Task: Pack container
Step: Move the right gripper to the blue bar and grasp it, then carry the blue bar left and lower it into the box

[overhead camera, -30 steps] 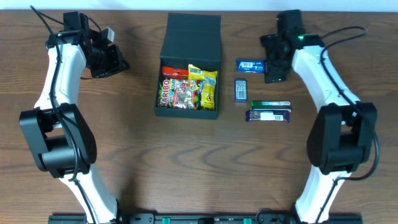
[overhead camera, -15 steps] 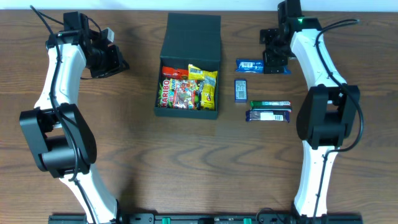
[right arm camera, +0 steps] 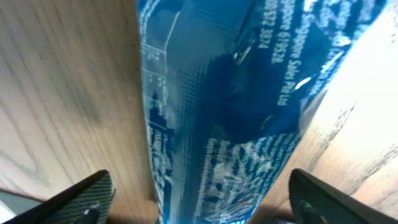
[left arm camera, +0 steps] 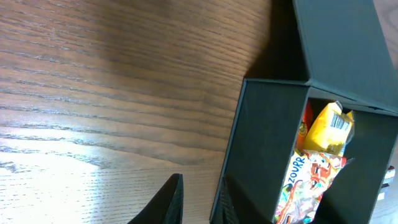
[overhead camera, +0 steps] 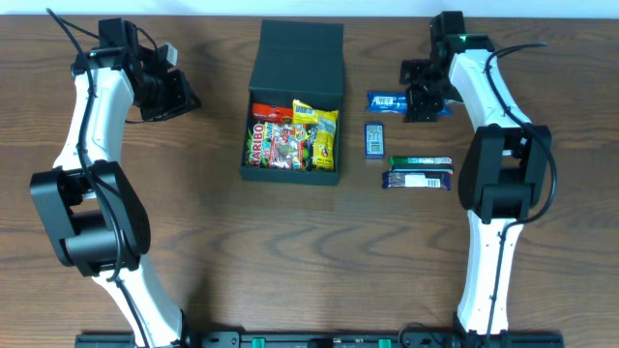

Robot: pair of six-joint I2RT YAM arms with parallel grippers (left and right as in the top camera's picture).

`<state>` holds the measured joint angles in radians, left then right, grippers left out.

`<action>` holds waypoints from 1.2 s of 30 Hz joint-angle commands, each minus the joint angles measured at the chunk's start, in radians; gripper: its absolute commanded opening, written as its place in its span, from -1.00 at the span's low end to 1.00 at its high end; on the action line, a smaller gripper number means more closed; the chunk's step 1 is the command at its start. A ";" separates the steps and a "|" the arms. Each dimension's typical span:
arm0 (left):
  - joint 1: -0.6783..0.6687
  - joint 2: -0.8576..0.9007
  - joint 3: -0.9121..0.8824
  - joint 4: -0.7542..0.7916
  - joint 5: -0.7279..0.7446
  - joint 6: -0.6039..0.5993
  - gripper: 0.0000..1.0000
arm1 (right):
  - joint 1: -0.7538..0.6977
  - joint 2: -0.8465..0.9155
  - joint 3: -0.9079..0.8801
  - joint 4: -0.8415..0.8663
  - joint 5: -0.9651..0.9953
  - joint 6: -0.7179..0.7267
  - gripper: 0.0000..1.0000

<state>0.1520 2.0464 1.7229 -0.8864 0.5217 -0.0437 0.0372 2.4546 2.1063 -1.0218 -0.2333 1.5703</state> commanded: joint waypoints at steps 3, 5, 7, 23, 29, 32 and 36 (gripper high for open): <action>-0.002 0.012 0.023 -0.003 -0.009 0.022 -0.57 | -0.017 0.035 0.014 -0.013 -0.003 -0.017 0.57; -0.002 0.012 0.023 -0.003 -0.017 0.022 -0.56 | -0.021 0.038 0.014 -0.018 0.000 -0.023 0.50; -0.002 0.012 0.023 -0.003 -0.028 0.022 -0.57 | -0.023 0.040 0.014 -0.021 0.006 -0.024 0.44; -0.002 0.012 0.023 -0.003 -0.031 0.022 -0.58 | -0.031 0.044 0.014 -0.042 0.050 -0.039 -0.07; -0.002 0.012 0.023 -0.005 -0.031 0.022 -0.56 | -0.032 0.044 0.014 -0.037 0.068 -0.066 -0.18; -0.002 0.012 0.023 -0.007 -0.031 0.022 -0.56 | -0.032 0.044 0.018 -0.033 0.072 -0.080 -0.20; -0.002 0.012 0.023 -0.007 -0.031 0.022 -0.56 | -0.032 0.044 0.064 -0.026 0.071 -0.112 -0.24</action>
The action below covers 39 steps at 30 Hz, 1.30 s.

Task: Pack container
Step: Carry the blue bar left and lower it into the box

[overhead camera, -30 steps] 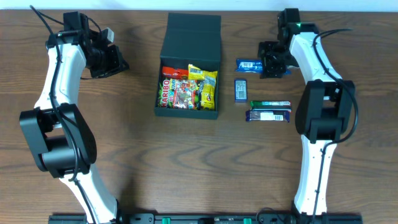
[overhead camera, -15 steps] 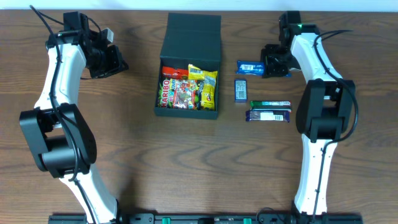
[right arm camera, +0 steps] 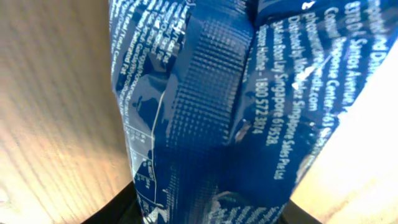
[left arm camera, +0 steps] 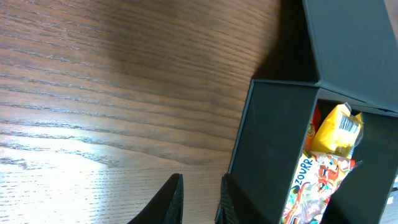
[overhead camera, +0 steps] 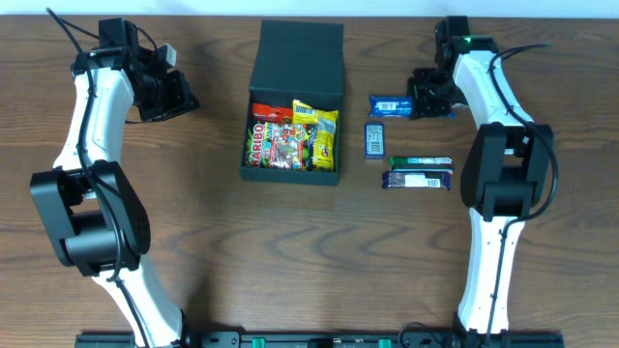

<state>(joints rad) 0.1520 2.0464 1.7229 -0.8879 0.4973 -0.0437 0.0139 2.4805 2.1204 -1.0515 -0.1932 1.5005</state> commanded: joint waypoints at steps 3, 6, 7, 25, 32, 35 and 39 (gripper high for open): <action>-0.002 0.012 0.023 -0.006 -0.007 0.022 -0.56 | -0.006 0.018 0.130 0.002 0.027 -0.093 -0.25; -0.002 0.012 0.023 -0.006 -0.007 0.022 -0.57 | 0.000 0.018 0.233 -0.023 0.017 -0.142 -0.29; -0.002 0.012 0.023 -0.006 -0.007 0.022 -0.56 | 0.003 0.018 0.268 -0.032 0.009 -0.165 -0.30; 0.026 0.012 0.023 -0.036 -0.036 0.022 -0.67 | 0.273 0.018 0.499 -0.174 -0.152 -0.177 -0.32; 0.069 0.012 0.023 -0.039 -0.033 0.022 -0.64 | 0.390 0.018 0.499 -0.246 -0.149 -0.068 -0.53; 0.085 0.012 0.023 -0.039 -0.033 0.022 -0.64 | 0.412 0.018 0.499 -0.321 -0.156 0.058 -0.77; 0.096 0.012 0.023 -0.036 -0.033 0.022 -0.63 | 0.434 0.018 0.499 -0.362 -0.159 0.143 -0.79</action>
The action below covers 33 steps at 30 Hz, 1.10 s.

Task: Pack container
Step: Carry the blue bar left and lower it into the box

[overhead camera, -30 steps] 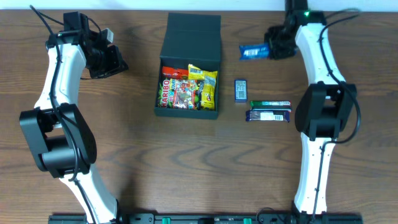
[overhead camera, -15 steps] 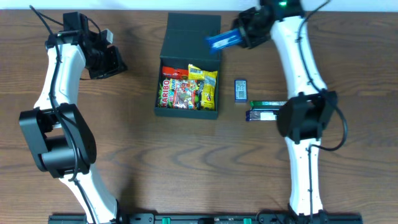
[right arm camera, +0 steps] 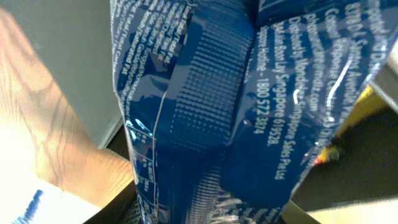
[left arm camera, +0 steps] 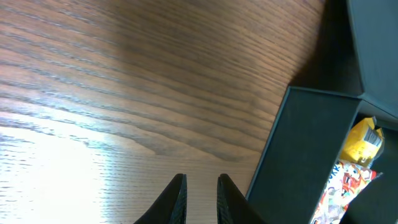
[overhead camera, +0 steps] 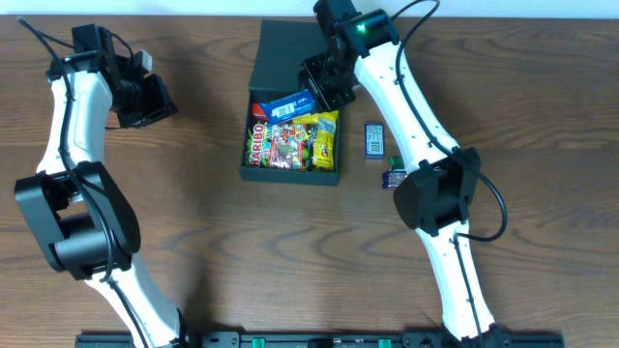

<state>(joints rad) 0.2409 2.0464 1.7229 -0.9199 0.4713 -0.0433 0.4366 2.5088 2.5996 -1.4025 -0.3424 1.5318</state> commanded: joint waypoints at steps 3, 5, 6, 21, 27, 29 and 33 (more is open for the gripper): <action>0.008 0.012 0.023 0.000 -0.007 0.021 -0.65 | 0.034 -0.010 0.020 -0.015 0.000 0.172 -0.75; 0.008 0.012 0.023 0.000 -0.006 0.021 -0.64 | 0.054 -0.010 0.020 -0.014 0.048 0.237 -0.67; 0.008 0.012 0.023 0.000 -0.006 0.021 -0.63 | 0.065 -0.010 0.020 -0.014 0.085 0.274 -0.63; 0.008 0.012 0.023 -0.003 0.001 0.021 -0.65 | 0.134 -0.010 0.009 0.082 0.286 0.422 -0.67; 0.008 0.012 0.023 -0.004 0.001 0.018 -0.65 | 0.134 -0.010 -0.002 0.085 0.286 0.512 -0.60; 0.008 0.012 0.023 -0.004 0.001 0.018 -0.65 | 0.134 -0.010 -0.010 0.094 0.286 0.514 -0.60; 0.008 0.012 0.023 -0.004 0.001 0.017 -0.65 | 0.134 -0.010 -0.042 0.114 0.294 0.517 -0.61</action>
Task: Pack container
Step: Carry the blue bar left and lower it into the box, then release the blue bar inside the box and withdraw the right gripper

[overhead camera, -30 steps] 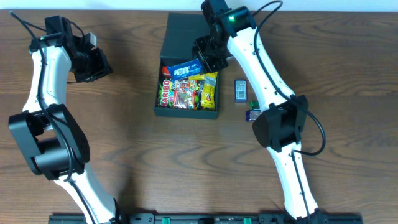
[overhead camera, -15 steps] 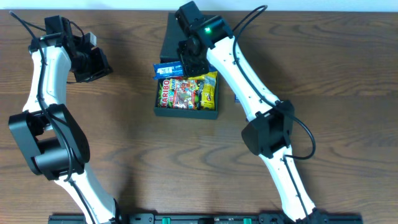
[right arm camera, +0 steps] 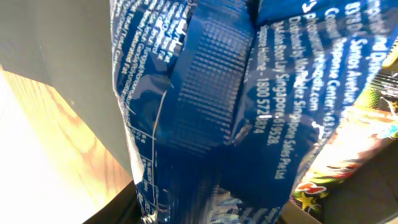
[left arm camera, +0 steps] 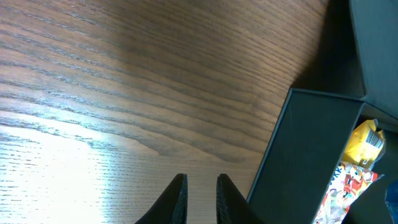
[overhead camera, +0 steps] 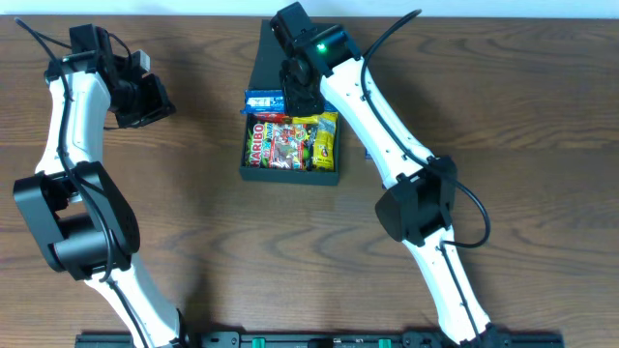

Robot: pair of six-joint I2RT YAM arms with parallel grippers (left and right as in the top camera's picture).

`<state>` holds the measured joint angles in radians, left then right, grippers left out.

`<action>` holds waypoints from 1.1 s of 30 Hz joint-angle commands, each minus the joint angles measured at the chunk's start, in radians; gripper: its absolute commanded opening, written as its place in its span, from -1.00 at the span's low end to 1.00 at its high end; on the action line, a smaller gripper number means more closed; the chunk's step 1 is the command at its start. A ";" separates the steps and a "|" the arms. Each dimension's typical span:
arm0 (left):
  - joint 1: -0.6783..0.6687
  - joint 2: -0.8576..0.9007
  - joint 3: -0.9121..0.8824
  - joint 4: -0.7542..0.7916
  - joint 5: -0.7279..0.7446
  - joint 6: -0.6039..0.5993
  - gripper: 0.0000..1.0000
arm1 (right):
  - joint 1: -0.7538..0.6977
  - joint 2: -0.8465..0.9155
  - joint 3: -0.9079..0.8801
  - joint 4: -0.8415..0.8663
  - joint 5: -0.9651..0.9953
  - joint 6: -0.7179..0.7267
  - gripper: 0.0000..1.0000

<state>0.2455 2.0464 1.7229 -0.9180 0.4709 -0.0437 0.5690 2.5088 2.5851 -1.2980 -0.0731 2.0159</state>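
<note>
The black container [overhead camera: 290,176] stands open at mid-table, its lid [overhead camera: 302,43] folded back. My right gripper [overhead camera: 295,95] hangs over the container's back-left corner, shut on a blue snack packet [overhead camera: 263,99]. That blue packet [right arm camera: 205,93] fills the right wrist view, with the right gripper [right arm camera: 205,211] at its lower end and candy bags below it. My left gripper [overhead camera: 145,97] is left of the container, apart from it. The left gripper [left arm camera: 200,199] holds nothing, its fingers a thin gap apart over bare wood.
A Haribo candy bag [overhead camera: 276,145] and a yellow packet [overhead camera: 324,140] lie inside the container. The container's dark side wall [left arm camera: 305,162] shows right of the left fingers. My right arm [overhead camera: 387,145] crosses the table right of the container and hides what lies under it.
My right gripper has moved left with the blue packet, from over the container's back middle to its back-left corner. The left arm has not moved.
My right gripper stood open around the blue packet on the table right of the container. Then it was shut on the packet there. Later it held the packet over the container's back edge, and now over the back-left corner. The left arm shifted slightly left.
</note>
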 commanded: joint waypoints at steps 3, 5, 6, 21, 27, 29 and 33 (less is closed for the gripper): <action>0.003 0.012 0.023 -0.006 0.002 0.018 -0.65 | 0.002 -0.010 -0.079 0.054 0.024 0.033 -0.62; 0.003 0.012 0.023 -0.006 0.002 0.018 -0.66 | 0.002 -0.010 -0.122 0.087 0.024 0.033 -0.61; 0.003 0.012 0.023 -0.006 0.002 0.018 -0.66 | 0.002 -0.010 -0.140 0.101 0.024 0.033 -0.61; 0.003 0.012 0.023 -0.009 0.001 0.018 -0.65 | -0.001 -0.012 -0.161 0.291 -0.092 -0.175 0.99; 0.003 0.012 0.023 -0.009 0.001 0.018 -0.65 | -0.011 -0.015 -0.161 0.368 -0.265 -0.202 0.98; 0.003 0.012 0.023 -0.009 0.001 0.018 -0.65 | -0.019 -0.018 -0.159 0.402 -0.310 -0.237 0.99; 0.003 0.012 0.023 -0.009 0.001 0.018 -0.65 | -0.037 -0.044 -0.157 0.484 -0.442 -0.328 0.99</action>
<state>0.2455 2.0464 1.7229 -0.9203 0.4709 -0.0437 0.5522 2.5084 2.4203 -0.8318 -0.3897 1.7748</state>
